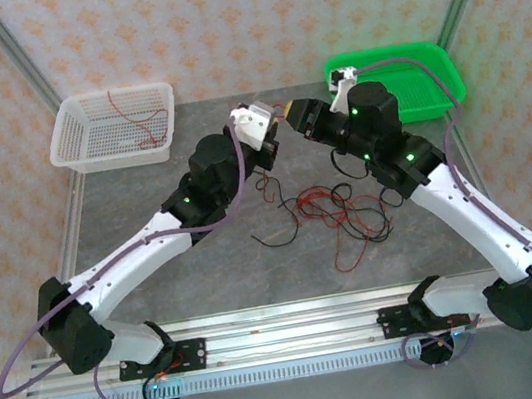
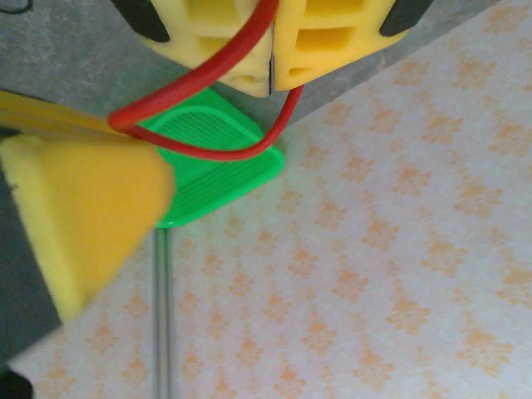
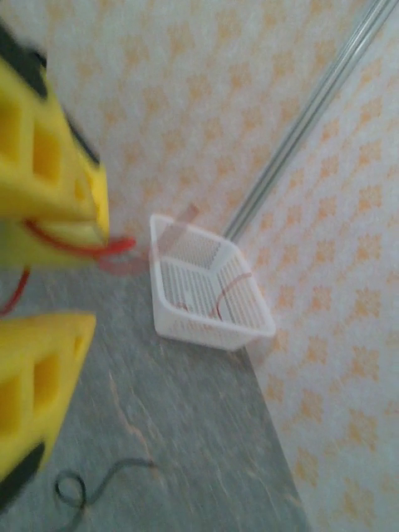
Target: Untangle the cables
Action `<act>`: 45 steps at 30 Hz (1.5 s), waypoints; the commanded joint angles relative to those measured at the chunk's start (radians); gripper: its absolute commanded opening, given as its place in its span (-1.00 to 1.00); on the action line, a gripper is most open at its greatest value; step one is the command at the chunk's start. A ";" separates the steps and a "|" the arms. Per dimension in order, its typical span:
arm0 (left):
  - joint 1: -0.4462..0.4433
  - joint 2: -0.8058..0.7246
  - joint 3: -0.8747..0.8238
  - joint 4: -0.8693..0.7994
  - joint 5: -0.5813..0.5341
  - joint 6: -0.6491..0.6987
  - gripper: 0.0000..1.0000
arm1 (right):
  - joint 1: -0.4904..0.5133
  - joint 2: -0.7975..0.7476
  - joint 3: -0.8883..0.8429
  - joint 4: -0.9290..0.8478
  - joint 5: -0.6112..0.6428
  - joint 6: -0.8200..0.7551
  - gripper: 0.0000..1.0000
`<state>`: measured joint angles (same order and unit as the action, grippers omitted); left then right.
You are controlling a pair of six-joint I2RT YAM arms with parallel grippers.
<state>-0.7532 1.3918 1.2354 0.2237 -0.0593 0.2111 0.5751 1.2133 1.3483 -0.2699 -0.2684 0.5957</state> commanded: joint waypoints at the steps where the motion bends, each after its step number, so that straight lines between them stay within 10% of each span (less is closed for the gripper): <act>1: 0.001 -0.049 0.062 -0.089 -0.109 -0.032 -1.00 | -0.003 -0.027 -0.026 -0.020 0.090 -0.021 -0.02; 16: 0.363 -0.005 0.227 -0.239 -0.143 -0.224 -1.00 | -0.003 -0.158 -0.173 -0.030 0.145 -0.116 0.78; 45: 0.850 0.799 0.890 -0.146 -0.210 -0.156 -1.00 | -0.003 0.029 -0.356 0.080 0.056 -0.226 0.77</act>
<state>0.0856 2.1345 2.0819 0.0479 -0.2703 0.0566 0.5751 1.1988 0.9825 -0.2245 -0.1986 0.3927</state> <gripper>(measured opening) 0.046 0.889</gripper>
